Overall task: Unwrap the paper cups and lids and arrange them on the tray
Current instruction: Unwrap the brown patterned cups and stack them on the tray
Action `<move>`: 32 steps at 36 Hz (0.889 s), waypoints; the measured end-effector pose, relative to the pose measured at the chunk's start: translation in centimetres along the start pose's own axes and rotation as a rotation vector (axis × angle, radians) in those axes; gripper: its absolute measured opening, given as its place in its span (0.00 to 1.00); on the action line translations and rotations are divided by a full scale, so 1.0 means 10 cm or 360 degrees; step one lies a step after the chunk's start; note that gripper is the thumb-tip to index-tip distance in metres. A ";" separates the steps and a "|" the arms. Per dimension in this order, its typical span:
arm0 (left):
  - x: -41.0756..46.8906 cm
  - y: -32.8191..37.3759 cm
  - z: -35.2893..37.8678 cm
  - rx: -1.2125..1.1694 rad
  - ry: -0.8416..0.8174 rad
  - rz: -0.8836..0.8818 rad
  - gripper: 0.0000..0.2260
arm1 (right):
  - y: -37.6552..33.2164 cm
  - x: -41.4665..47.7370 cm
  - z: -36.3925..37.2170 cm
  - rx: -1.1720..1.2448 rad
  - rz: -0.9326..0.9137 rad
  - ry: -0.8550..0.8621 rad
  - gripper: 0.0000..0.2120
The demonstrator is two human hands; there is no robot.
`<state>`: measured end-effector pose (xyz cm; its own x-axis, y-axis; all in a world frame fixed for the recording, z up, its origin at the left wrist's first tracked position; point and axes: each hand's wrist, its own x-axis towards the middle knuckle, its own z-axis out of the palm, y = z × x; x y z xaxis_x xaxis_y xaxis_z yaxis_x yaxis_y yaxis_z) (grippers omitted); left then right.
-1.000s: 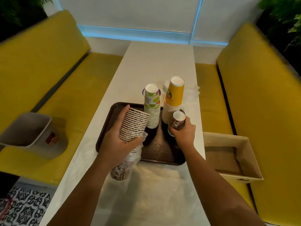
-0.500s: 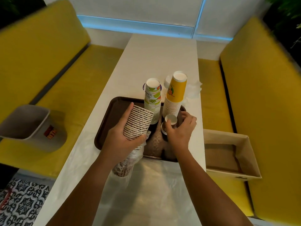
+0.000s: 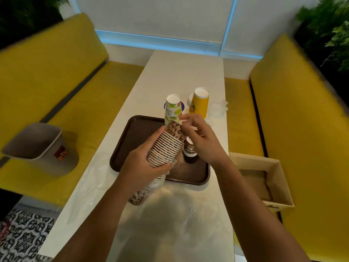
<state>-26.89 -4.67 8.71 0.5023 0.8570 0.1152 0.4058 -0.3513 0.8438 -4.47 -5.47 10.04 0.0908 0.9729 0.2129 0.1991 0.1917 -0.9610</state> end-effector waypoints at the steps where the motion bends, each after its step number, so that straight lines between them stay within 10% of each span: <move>1: -0.02 0.01 -0.01 0.0006 0.0002 0.0007 0.45 | -0.01 0.00 -0.02 0.0050 0.0055 0.0088 0.08; 10: -0.09 0.02 -0.10 -0.0082 0.0172 -0.0070 0.44 | 0.00 -0.02 -0.33 0.0446 0.0229 -0.0096 0.08; 18: -0.01 0.00 -0.04 -0.0136 0.0230 -0.0116 0.44 | 0.08 0.00 -0.34 0.0009 0.0227 -0.0555 0.54; 26: 0.04 -0.12 -0.07 -0.0143 0.0220 -0.0187 0.43 | 0.63 0.14 -0.13 -0.0864 0.0187 0.0513 0.30; 32: 0.08 -0.21 -0.05 -0.0146 0.0193 -0.0257 0.45 | 1.24 0.07 0.07 -0.1052 0.0534 0.0295 0.25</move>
<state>-27.73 -3.04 7.25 0.3386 0.9404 0.0320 0.3998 -0.1745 0.8998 -2.65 -2.34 -1.85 0.4002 0.9164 0.0106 0.6693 -0.2844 -0.6864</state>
